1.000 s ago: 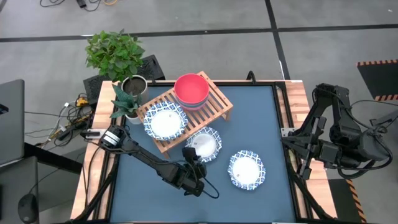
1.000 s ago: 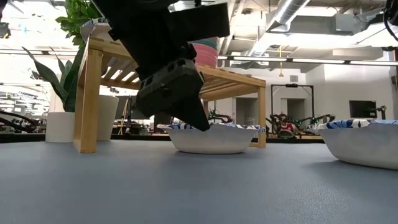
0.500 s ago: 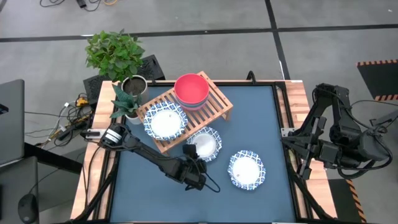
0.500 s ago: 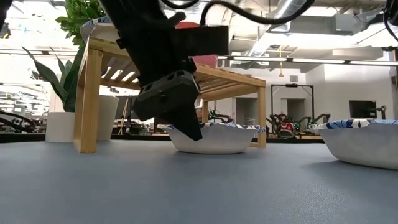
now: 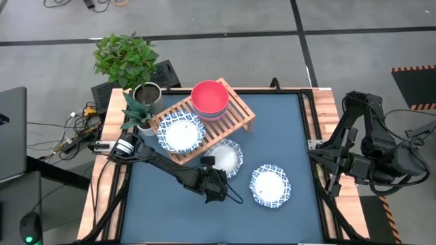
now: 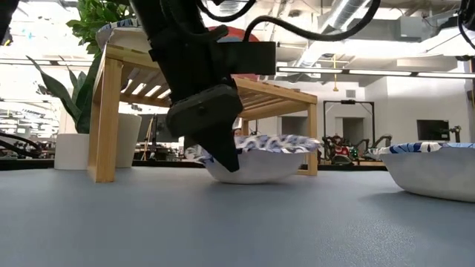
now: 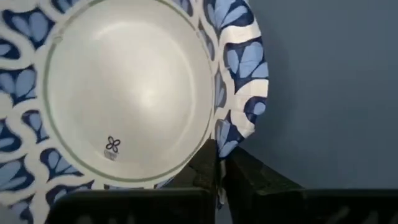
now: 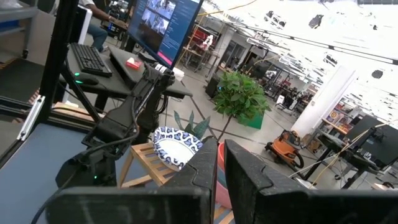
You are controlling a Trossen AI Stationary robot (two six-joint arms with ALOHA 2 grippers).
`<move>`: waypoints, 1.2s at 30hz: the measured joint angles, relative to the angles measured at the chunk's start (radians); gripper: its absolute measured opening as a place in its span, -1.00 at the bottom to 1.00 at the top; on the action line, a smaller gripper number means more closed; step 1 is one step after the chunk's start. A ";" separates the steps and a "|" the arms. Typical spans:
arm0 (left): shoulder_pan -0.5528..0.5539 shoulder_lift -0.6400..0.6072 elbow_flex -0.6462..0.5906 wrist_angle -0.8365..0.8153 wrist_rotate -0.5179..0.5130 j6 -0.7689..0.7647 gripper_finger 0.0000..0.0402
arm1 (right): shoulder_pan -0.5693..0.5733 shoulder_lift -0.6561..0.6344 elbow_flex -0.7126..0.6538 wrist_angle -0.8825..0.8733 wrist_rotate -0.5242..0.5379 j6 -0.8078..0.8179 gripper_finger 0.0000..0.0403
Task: Place and stack bowls onto a shelf
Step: Stack the white patterned bowl on top of the other white patterned bowls on the shelf
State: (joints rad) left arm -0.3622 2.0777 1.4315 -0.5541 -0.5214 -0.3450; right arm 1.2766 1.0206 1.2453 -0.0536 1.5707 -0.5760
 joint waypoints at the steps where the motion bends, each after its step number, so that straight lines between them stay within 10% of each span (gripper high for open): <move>1: -0.001 0.000 0.000 0.004 0.008 0.000 -0.98 | 0.000 0.000 0.000 0.000 0.000 0.000 -0.72; 26: -0.123 0.001 0.533 -0.256 0.309 0.091 -1.00 | 0.000 0.000 0.000 0.000 0.000 0.000 -0.72; 32: -0.177 0.001 0.733 -0.330 0.220 0.179 -1.00 | 0.000 0.000 0.000 0.000 0.000 0.000 -0.72; 36: -0.229 0.001 0.855 -0.498 -0.051 0.203 -1.00 | 0.000 0.000 0.000 -0.001 0.000 0.000 -0.72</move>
State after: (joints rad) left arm -0.5912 2.0789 2.2860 -1.0521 -0.5724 -0.1421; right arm 1.2765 1.0206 1.2453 -0.0547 1.5707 -0.5762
